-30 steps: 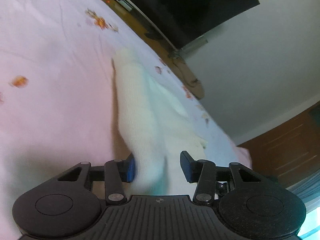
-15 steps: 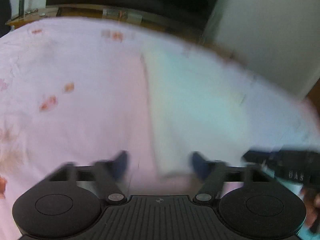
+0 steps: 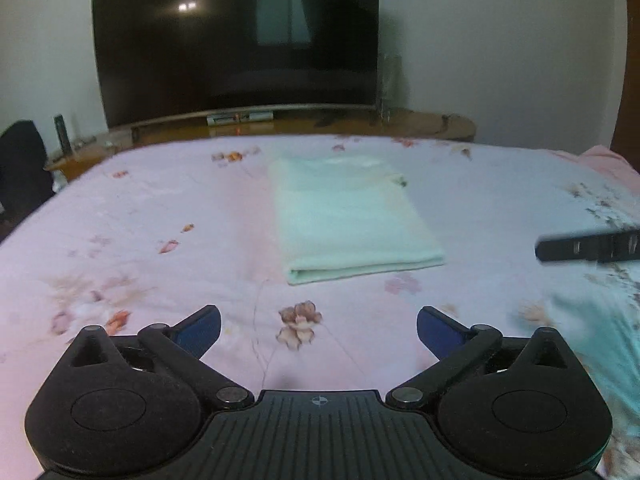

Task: Fold small clothes

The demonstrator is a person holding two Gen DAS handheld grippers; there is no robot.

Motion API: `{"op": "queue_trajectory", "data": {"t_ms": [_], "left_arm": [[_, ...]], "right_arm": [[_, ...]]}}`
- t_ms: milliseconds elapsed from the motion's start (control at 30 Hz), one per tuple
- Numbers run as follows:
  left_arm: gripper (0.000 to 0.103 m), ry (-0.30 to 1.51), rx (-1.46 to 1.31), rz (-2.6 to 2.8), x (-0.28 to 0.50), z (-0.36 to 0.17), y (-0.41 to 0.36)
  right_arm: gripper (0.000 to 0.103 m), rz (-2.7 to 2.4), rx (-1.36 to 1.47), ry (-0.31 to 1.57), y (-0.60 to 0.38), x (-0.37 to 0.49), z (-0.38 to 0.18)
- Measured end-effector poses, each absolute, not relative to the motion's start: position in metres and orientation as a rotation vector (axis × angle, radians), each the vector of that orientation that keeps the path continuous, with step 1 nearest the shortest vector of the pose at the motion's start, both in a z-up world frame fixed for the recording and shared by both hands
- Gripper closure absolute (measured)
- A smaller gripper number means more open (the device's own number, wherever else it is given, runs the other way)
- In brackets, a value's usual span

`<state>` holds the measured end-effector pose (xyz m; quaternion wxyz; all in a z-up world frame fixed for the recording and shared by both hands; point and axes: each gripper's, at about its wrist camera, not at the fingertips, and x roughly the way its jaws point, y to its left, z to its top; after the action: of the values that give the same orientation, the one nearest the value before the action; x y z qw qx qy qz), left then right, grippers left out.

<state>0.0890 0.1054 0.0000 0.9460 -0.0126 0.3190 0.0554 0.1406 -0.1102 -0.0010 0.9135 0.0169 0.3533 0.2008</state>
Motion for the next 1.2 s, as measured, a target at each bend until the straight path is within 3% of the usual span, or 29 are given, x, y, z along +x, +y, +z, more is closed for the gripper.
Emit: {"op": "queue_trajectory", "data": {"t_ms": [433,1200], "left_arm": [[0.0,0.532,-0.115,0.129,0.009,0.053,0.072],[0.0,0.487,-0.15,0.195,-0.015,0.058,0.07]], "right_arm": [[0.024,0.323,0.012,0.55,-0.124,0.033,0.045],[0.023,0.361,-0.015,0.492,-0.117,0.005,0.053]]}}
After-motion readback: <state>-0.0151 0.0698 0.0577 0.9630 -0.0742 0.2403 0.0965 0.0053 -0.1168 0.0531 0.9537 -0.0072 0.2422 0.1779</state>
